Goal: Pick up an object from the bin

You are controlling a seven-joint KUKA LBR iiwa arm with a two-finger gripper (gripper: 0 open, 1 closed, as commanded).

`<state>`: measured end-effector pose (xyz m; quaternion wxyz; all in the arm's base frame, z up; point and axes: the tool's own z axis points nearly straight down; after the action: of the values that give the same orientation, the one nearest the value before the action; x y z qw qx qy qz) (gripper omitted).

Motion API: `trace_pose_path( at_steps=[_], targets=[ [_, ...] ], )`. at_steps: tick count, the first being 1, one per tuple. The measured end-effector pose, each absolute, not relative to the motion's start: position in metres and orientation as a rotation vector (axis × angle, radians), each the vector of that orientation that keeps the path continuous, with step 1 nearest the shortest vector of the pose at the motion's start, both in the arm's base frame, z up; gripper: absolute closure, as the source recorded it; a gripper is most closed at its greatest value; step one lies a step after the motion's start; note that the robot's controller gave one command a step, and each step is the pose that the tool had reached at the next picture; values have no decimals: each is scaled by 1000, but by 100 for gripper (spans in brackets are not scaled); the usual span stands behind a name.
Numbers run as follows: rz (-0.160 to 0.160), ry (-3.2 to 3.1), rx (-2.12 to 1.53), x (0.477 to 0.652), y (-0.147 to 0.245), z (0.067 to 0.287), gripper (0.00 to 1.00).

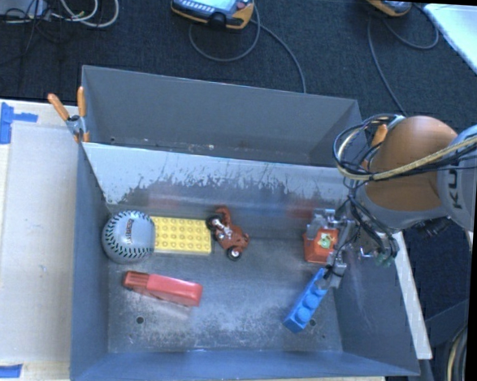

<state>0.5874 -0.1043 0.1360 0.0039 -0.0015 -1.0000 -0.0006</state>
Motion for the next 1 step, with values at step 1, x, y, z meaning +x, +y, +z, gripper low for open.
trace_pose_path(
  at_steps=[1],
  targets=[
    [-1, -3141, -1, 589, -104, 141, 0]
  ],
)
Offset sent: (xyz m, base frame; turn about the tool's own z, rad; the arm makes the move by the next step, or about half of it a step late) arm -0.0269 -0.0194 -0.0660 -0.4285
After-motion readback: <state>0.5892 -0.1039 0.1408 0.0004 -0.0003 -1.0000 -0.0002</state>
